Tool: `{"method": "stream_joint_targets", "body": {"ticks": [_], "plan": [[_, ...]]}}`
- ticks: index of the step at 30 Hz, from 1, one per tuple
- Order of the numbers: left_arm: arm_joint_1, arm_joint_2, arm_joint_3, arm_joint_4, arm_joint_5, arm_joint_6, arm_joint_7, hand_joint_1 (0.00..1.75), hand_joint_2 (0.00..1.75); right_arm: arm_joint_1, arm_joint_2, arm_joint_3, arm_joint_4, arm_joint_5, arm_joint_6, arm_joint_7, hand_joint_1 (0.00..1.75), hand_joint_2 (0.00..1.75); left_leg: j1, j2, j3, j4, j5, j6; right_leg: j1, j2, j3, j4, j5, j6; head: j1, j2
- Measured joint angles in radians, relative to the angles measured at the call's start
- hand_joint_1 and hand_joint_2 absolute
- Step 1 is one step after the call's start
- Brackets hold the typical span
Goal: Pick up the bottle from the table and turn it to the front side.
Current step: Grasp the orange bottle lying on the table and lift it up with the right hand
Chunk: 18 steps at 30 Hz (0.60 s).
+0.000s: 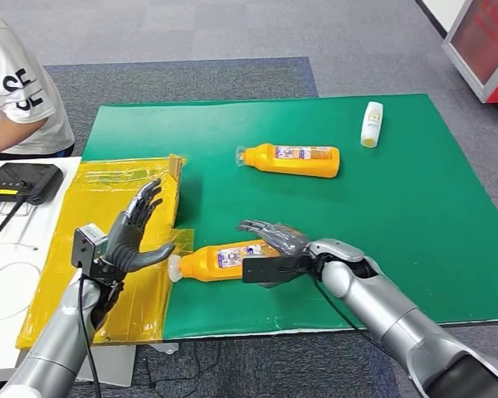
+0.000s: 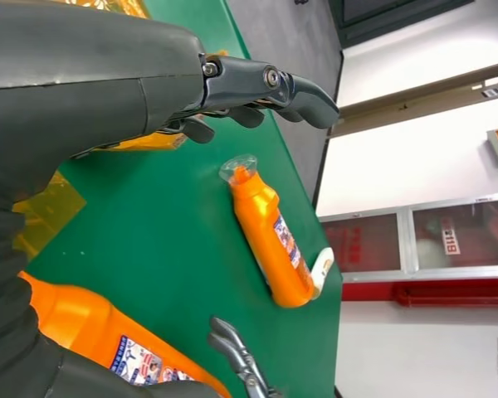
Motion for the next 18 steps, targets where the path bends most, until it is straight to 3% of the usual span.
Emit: {"method": "stream_joint_targets", "body": {"ticks": [6,18], "plan": [[0.015,0.003,0.017,-0.011,-0.007,0.008,0.000,0.00,1.75,-0.049,0.017,0.084,0.003,0.090,0.011,0.056,0.00,1.75,0.000,0.000,0.000,0.000,0.000,0.000,0.000,0.000,0.000,0.000,0.000,0.000,0.000,0.000],[0.020,0.005,0.029,-0.043,-0.008,0.010,0.029,0.00,1.75,-0.113,0.045,0.175,0.037,0.109,0.052,0.125,0.00,1.75,0.000,0.000,0.000,0.000,0.000,0.000,0.000,0.000,0.000,0.000,0.000,0.000,0.000,0.000]]}}
